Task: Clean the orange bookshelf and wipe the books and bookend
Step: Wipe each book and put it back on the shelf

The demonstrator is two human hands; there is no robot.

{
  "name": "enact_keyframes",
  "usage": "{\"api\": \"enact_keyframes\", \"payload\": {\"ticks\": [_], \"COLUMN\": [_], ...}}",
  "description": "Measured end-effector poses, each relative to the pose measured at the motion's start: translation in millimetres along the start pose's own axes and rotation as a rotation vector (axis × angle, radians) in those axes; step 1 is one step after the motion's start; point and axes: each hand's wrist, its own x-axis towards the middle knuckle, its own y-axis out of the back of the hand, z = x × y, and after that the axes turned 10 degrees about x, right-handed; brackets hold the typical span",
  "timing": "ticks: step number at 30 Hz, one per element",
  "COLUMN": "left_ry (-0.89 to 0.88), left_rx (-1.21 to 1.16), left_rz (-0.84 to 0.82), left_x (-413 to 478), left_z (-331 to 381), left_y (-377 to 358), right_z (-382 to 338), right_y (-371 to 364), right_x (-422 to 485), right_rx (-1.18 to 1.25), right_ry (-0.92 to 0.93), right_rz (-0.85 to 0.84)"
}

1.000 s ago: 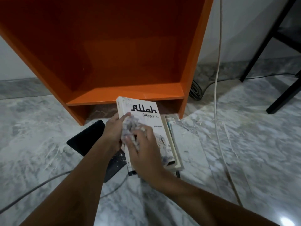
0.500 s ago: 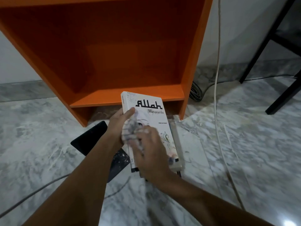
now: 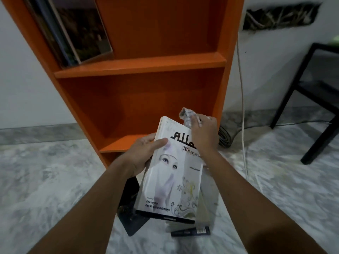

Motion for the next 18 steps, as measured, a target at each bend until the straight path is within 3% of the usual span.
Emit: {"api": "enact_keyframes", "payload": {"ticks": [3,8,12,18], "left_ry": [-0.022,-0.139,-0.228,-0.303], "left_rx": [0.045,0.021,-0.046,-0.084], "left_rz": [0.055,0.177,0.268,0.399], "left_x": [-16,-49,-74,-103], "left_z": [27,77,117,169], "left_y": [19,62,94,139], "right_z": [2,-13,-72,-172], "right_y": [10,11,15,19], "right_x": [2,-9,-27,-21], "right_rx": [0.038,0.205,0.461,0.722], "right_ry": [-0.168,-0.189,-0.151,0.087], "right_rz": [0.053,0.052,-0.017,-0.116]}}
